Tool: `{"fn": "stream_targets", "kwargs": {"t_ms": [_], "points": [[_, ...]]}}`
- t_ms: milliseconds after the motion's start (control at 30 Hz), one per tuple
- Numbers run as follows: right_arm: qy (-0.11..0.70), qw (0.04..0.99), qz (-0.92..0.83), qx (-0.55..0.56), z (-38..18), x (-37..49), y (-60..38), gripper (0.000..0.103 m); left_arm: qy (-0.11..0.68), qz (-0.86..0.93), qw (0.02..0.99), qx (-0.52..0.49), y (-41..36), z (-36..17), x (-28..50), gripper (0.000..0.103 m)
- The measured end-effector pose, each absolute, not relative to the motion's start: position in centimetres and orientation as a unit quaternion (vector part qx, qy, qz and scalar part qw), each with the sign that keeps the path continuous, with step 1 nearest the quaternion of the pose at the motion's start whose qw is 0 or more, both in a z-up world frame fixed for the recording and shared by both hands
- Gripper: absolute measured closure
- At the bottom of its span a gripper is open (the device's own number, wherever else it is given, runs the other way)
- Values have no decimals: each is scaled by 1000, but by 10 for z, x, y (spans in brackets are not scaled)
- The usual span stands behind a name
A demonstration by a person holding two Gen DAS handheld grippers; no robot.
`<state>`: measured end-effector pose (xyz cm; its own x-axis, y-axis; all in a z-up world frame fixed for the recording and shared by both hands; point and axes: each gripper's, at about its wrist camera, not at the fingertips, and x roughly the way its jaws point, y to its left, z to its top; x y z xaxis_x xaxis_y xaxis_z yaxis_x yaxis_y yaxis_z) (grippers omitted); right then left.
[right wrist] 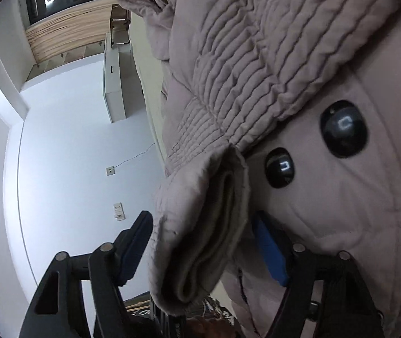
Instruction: Fold large clothes
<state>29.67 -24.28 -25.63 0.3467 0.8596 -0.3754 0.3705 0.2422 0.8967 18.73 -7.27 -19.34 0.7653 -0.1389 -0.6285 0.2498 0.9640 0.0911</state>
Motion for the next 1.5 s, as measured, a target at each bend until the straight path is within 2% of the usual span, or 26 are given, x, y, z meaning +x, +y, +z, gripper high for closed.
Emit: {"fn": "stream_targets", "kwargs": {"t_ms": [33,133,200,300,533,667,867,967,1067,1233,1367,1433,1500], "points": [[530,578,214,583,-258,301,-240,61,326,-103,936,83,-71,-193,186,93],[528,597,221,563,-246,308,-234,78,328,-102,937,65,-61,-193,184,93],[526,620,228,536,-225,313,-232,82,334,-107,935,49,-55,-192,180,92],[508,649,255,506,-180,321,-226,83,327,-113,938,14,-45,-187,163,87],[417,728,334,431,-32,336,-206,84,286,-40,953,-95,-12,-173,144,86],[361,761,362,400,39,332,-211,84,332,-66,934,-112,-14,-190,176,86],[293,783,362,413,72,317,-265,84,360,-34,925,-120,-11,-214,241,86],[271,796,330,430,60,312,-308,84,396,-12,912,-107,-11,-237,277,86],[276,801,280,452,23,314,-354,84,416,6,903,-109,-9,-259,293,86],[307,775,168,526,-94,313,-432,84,429,22,899,-83,-16,-282,301,86],[366,748,64,549,-198,310,-468,84,440,23,895,-68,-20,-288,309,86],[389,738,25,551,-233,306,-478,84,449,9,891,-63,-21,-285,301,86],[378,726,29,573,-254,300,-488,85,446,-11,893,-58,-24,-273,282,86]]}}
